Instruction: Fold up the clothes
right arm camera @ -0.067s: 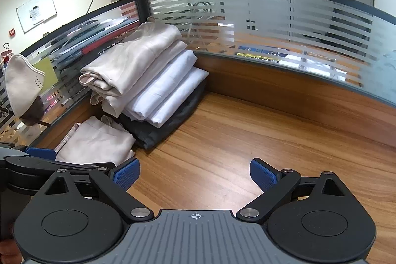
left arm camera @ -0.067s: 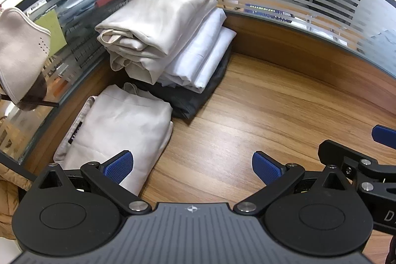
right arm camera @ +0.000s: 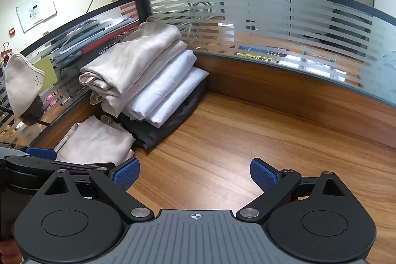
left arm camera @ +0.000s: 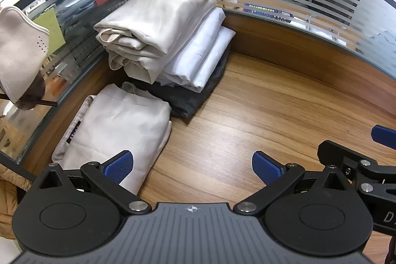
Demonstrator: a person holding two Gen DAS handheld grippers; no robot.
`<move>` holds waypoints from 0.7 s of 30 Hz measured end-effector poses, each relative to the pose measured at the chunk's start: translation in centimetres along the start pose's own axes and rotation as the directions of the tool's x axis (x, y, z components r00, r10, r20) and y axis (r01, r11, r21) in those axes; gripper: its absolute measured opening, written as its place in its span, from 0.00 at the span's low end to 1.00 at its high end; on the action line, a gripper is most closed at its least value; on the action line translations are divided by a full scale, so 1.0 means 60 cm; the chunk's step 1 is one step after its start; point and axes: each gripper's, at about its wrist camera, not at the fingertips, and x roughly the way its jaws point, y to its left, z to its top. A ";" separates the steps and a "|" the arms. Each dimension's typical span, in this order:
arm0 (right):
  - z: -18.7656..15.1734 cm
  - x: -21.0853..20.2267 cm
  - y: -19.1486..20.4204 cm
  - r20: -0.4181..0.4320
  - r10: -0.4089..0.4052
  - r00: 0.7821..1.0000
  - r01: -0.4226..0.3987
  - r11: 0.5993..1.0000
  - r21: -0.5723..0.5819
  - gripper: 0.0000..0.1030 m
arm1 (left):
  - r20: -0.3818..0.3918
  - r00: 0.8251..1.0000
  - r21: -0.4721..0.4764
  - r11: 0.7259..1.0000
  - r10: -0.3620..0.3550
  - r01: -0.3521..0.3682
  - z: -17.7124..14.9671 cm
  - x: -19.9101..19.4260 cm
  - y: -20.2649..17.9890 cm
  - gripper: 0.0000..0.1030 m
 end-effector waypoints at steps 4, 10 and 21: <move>0.000 0.001 -0.002 -0.002 0.001 1.000 -0.001 1.000 0.001 0.94 | 0.003 1.000 -0.011 1.000 -0.002 0.002 -0.007 0.003 0.000 1.00; 0.001 -0.002 0.000 -0.004 -0.003 1.000 0.003 1.000 -0.016 0.94 | 0.003 1.000 -0.013 1.000 0.000 0.000 0.001 0.009 0.006 1.00; 0.003 0.006 0.009 -0.014 -0.017 1.000 0.017 0.999 -0.029 0.94 | 0.007 1.000 -0.009 1.000 -0.007 0.007 0.002 0.006 0.004 1.00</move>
